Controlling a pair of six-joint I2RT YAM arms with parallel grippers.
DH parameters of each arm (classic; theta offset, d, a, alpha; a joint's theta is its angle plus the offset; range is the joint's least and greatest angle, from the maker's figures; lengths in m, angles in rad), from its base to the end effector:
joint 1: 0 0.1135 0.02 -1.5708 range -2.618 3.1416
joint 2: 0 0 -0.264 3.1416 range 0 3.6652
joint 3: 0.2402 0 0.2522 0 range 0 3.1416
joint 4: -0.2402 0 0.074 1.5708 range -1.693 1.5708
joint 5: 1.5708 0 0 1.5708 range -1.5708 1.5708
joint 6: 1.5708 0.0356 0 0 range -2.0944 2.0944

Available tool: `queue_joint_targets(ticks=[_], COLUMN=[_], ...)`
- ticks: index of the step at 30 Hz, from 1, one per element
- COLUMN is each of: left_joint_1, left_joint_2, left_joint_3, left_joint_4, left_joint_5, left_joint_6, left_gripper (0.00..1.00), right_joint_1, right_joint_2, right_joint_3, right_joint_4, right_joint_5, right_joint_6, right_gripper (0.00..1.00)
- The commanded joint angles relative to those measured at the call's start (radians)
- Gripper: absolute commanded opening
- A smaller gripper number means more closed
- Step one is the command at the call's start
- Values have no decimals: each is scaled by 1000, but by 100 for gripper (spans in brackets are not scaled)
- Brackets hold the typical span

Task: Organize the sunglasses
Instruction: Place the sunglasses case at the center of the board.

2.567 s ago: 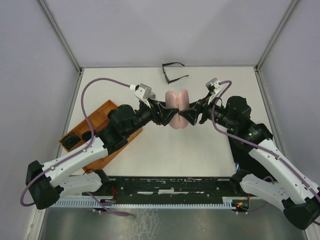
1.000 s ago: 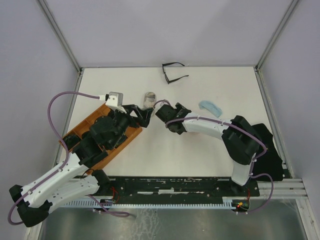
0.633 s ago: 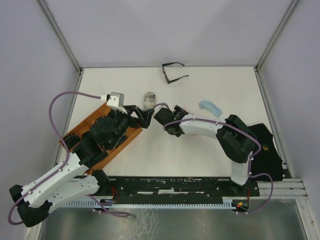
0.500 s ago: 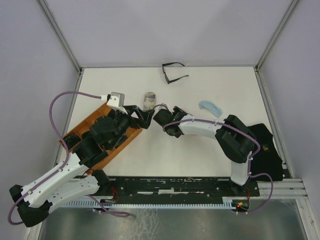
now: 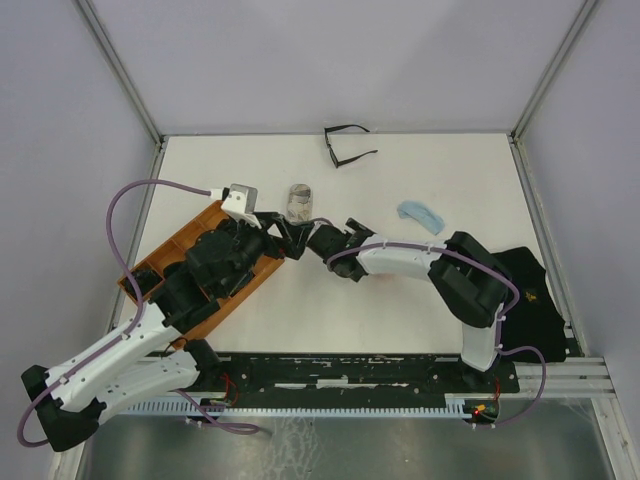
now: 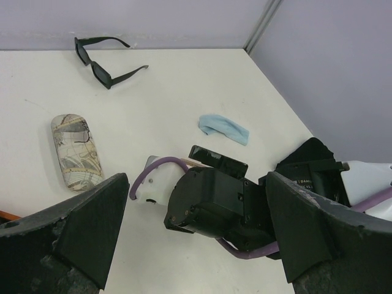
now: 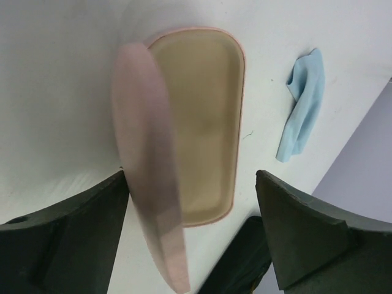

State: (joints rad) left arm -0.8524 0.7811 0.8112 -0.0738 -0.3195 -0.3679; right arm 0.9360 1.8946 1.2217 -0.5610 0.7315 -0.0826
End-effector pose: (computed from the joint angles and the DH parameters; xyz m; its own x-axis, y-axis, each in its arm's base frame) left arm 0.1290 -0.1306 0.3620 -0.2096 -0.2790 -0.9371 0.4639 0.8153 -0.3465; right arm 0.2363 0.2807 0.1632 -0.5191 -0.8084 -0.2774 -0.5128 0.5543 -0.6556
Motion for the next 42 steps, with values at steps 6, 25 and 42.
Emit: queue_joint_targets(ticks=[6,25,42], left_joint_1=[3,3,3], left_joint_2=[-8,57,117], left_joint_3=[-6,-24,-34], left_joint_4=[29,28,46], left_joint_5=[-18,3,54], left_joint_6=[32,-17,-23], left_gripper=[99,99,100], right_joint_1=[17,-341,-384], right_joint_2=[-197,-357,-447], right_joint_3=[-56,-80,-243], right_joint_4=[64,2,68], right_joint_5=[-258,-637,-403], right_joint_6=[42,140,528], right_gripper=[94,70,79])
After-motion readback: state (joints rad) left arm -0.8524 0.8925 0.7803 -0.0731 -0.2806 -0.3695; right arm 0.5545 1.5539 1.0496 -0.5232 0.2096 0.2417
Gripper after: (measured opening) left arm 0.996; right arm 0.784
